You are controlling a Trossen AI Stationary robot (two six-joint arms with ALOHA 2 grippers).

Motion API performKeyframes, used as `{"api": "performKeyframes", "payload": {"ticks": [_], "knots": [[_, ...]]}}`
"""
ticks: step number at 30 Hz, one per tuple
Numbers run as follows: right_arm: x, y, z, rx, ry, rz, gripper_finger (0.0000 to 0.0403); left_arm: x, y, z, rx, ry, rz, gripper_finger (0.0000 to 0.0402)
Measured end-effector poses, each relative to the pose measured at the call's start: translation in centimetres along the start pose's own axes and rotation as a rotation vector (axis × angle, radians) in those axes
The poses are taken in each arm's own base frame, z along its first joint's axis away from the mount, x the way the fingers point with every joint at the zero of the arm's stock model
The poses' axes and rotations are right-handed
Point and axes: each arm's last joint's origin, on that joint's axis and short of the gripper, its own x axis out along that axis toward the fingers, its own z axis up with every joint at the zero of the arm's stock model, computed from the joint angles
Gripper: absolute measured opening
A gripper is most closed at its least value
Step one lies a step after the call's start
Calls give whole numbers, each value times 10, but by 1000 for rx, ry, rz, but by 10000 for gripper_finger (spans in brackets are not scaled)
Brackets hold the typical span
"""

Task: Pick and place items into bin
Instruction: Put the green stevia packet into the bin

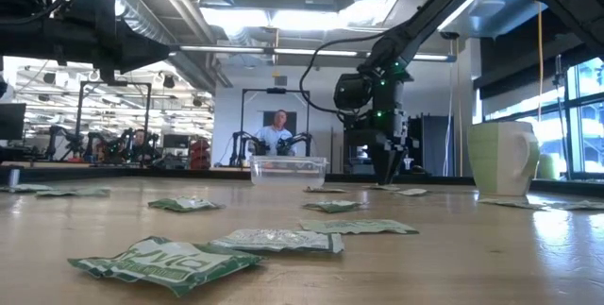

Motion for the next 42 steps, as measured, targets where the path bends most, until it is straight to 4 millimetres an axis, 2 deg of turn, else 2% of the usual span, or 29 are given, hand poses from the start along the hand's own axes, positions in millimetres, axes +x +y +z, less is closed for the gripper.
{"api": "performKeyframes", "payload": {"ticks": [11, 16, 19, 22, 28, 31, 35, 42], "knots": [[-2, -1, 0, -12, -13, -42, 16, 0, 0, 0, 0, 0, 0, 86], [-14, 1, -2, -33, -39, -42, 15, 0, 0, 0, 0, -1, 0, 86], [-36, 4, 0, -40, -99, -36, 18, 0, 0, 0, 0, -1, 0, 86], [-53, 17, 1, -74, -157, -23, 18, 0, 0, 0, 0, -1, 3, 86], [-75, 57, 11, -297, -334, 9, 18, 0, 0, 0, 25, -2, 14, 86], [-79, 79, 12, -372, -430, 30, 18, 0, 0, 0, 35, -2, 14, 86], [-83, 100, 11, -443, -503, 50, 18, 0, 0, 0, 34, -2, 13, 86], [-80, 113, 14, -482, -575, 61, 19, 0, 0, 0, 35, 0, 13, 86]]}}
